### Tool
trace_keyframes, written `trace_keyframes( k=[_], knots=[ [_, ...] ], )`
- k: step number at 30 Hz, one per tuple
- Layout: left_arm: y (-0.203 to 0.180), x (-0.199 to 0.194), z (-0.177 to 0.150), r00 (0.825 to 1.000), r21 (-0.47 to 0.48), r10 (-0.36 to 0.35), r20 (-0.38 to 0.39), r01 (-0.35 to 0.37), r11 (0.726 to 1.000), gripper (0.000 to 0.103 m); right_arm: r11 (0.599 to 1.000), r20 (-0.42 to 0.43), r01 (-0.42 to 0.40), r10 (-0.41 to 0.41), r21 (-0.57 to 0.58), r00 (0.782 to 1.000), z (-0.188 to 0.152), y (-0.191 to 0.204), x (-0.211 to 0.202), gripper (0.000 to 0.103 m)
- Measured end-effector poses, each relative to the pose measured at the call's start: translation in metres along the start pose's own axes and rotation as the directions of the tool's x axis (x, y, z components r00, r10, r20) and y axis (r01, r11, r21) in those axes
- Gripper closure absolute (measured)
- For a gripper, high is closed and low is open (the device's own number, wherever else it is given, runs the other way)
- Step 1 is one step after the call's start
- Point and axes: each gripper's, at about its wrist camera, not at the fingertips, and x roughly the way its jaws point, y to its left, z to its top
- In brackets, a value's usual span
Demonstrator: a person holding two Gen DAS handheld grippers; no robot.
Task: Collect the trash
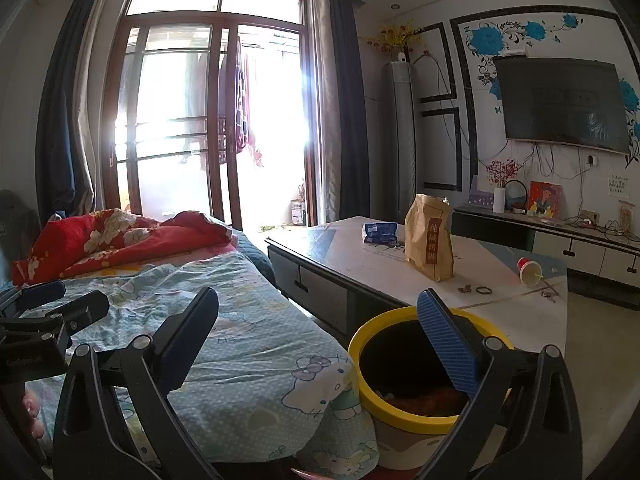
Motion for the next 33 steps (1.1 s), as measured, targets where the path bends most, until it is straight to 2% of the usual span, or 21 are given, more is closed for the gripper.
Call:
trace_keyframes(
  k=[33],
  knots=[
    [-0.0081, 0.0013, -0.0013, 1.0, 0.005, 0.003, -0.015, -0.003, 1.0, 0.01, 1.0, -0.005, 0.006, -0.006, 0.006, 1.0, -0.004, -0.0042, 0.0012, 0.006]
  ],
)
